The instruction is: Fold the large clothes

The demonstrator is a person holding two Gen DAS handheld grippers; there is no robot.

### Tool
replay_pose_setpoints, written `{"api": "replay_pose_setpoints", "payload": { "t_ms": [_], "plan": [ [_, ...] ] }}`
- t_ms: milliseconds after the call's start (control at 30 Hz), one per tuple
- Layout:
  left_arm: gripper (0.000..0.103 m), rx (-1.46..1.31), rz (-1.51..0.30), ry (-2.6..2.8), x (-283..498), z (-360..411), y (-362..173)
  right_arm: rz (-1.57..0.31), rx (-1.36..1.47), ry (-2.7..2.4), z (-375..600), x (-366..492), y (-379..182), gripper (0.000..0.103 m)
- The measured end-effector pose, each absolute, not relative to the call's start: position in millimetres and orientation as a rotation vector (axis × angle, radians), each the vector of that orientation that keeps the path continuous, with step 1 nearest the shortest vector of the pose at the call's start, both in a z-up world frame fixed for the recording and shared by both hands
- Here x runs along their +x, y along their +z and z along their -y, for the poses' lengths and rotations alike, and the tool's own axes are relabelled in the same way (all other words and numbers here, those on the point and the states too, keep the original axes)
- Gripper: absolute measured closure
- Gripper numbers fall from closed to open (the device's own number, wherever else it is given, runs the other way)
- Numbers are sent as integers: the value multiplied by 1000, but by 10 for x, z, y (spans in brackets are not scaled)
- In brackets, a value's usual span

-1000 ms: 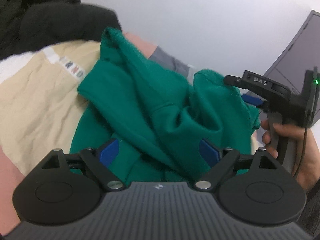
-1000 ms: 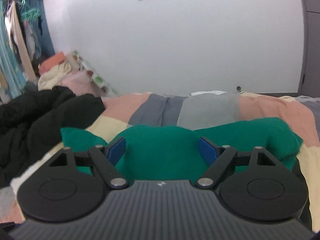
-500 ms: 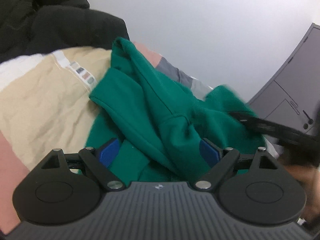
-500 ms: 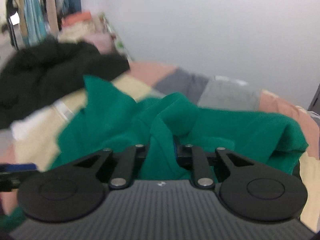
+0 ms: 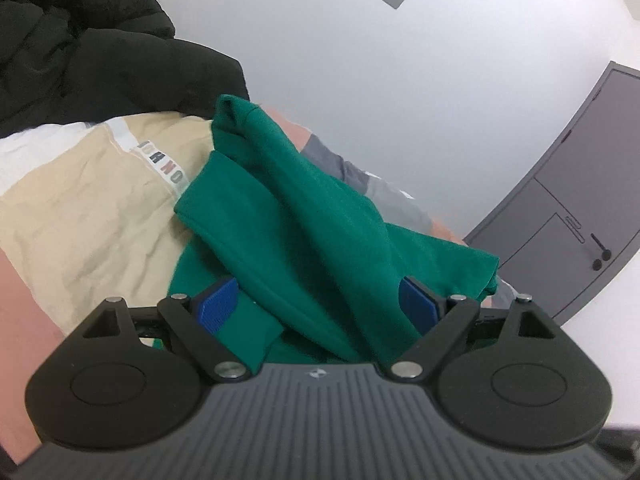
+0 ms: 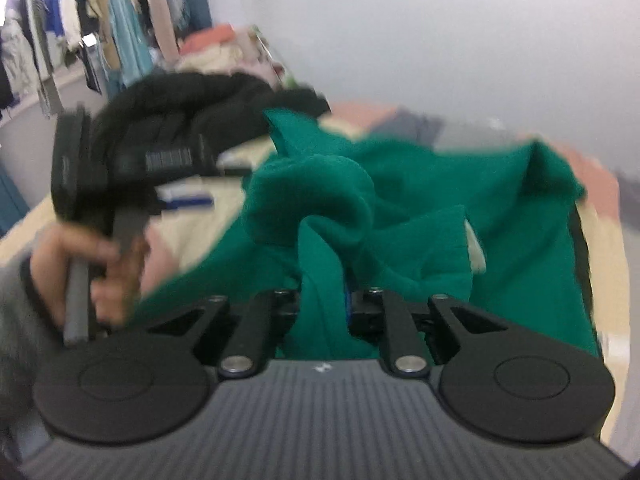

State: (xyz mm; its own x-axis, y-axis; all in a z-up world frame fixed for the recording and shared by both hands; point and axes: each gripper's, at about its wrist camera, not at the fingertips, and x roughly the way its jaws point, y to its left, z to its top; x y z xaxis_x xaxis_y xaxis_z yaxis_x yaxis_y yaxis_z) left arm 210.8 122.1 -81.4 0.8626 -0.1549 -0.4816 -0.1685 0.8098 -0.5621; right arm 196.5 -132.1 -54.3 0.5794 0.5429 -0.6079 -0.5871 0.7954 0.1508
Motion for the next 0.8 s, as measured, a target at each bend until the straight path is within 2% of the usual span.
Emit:
{"api": "replay_pose_setpoints", "payload": {
  "t_ms": [100, 167, 200, 400, 567, 733, 800],
  "plan": [
    [13, -653, -528, -16, 2102, -1212, -801, -753, -20, 650, 1502, 1861, -653, 72],
    [13, -664, -525, -36, 2104, -1200, -799, -780, 28, 639, 1632, 1806, -668, 48],
    [13, -664, -523, -45, 2106, -1187, -799, -783, 56, 632, 1706, 1789, -669, 44],
    [13, -656, -544, -59, 2195, -1051, -891, -720, 158, 590, 1941, 1895, -552, 42],
    [14, -718, -562, -54, 2373, -1030, -1111, -682, 245, 515, 1893, 2388, -749, 43],
    [27, -748, -553, -62, 2630, -1032, -1302, -721, 366, 425, 1869, 3047, -1080, 42],
    [36, -743, -567, -65, 2749, -1014, -1390, -728, 386, 403, 1843, 3241, -1191, 42]
  ]
}}
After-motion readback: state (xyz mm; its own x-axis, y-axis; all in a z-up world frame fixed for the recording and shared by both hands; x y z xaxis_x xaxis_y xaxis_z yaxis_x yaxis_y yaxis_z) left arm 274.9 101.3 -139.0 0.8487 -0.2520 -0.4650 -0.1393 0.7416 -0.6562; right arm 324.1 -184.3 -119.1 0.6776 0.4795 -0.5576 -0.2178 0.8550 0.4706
